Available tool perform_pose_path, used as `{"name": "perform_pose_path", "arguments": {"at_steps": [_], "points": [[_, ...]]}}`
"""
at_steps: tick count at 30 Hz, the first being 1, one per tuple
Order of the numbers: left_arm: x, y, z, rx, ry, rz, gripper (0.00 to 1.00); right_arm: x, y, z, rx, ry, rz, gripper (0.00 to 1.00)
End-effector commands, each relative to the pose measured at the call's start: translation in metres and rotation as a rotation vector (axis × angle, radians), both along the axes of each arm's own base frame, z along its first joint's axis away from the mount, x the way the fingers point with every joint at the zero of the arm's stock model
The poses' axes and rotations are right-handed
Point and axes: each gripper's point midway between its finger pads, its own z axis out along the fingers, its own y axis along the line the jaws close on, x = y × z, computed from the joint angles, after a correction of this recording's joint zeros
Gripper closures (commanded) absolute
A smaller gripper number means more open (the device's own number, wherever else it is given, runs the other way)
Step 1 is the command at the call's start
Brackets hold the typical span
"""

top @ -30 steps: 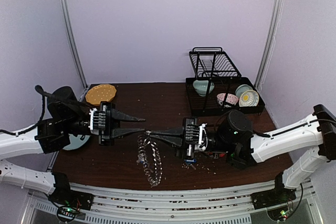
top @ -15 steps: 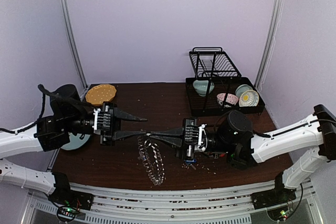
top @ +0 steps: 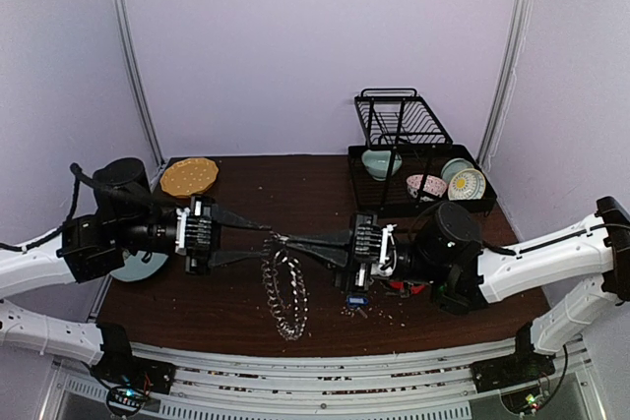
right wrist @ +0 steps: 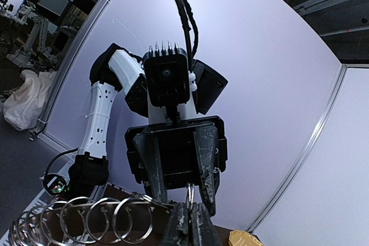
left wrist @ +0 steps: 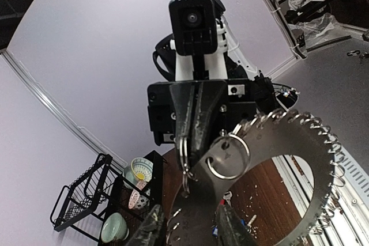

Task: Put the keys on the keyring
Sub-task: Pass from the left arm to the right, then adjust the keyring to the key storage ring.

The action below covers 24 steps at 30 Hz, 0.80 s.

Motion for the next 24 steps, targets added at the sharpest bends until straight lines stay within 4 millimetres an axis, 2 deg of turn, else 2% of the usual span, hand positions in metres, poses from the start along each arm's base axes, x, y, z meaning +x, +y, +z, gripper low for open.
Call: {"name": "perform_pose_path", "arguments": {"at_steps": [1,3,5,9,17,24], "points": [[-0.001,-0.002,0.01,-0.012,0.0,-0.021,0.69,0.0,-0.011,0.033,0.102,-0.028,-0.019,1.0],[0.0,-0.005,0.016,-0.044,0.013,-0.027,0.76,0.001,-0.01,0.032,0.096,-0.028,-0.019,1.0],[0.0,-0.006,0.02,-0.072,0.035,-0.031,0.79,0.001,-0.008,0.031,0.088,-0.027,-0.021,1.0],[-0.003,-0.006,0.026,-0.118,0.06,-0.052,0.79,0.002,-0.005,0.029,0.078,-0.027,-0.02,1.0],[-0.009,-0.002,0.024,-0.112,0.038,-0.071,0.8,0.005,-0.002,0.027,0.066,-0.023,-0.03,1.0],[-0.002,-0.011,0.019,-0.089,0.086,-0.058,0.8,0.012,0.001,0.027,0.052,-0.012,-0.066,1.0]]}}
